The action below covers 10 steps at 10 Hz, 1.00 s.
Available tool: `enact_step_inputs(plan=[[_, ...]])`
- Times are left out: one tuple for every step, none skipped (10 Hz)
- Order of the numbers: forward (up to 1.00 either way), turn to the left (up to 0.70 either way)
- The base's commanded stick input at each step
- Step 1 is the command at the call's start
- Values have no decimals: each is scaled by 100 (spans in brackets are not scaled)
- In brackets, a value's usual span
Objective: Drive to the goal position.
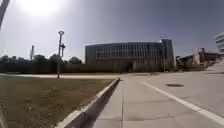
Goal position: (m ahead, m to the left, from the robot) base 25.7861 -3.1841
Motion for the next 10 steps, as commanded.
enact_step_inputs(plan=[[70,0],[70,0],[70,0],[70,0],[70,0],[70,0],[70,0],[70,0],[70,0],[70,0]])
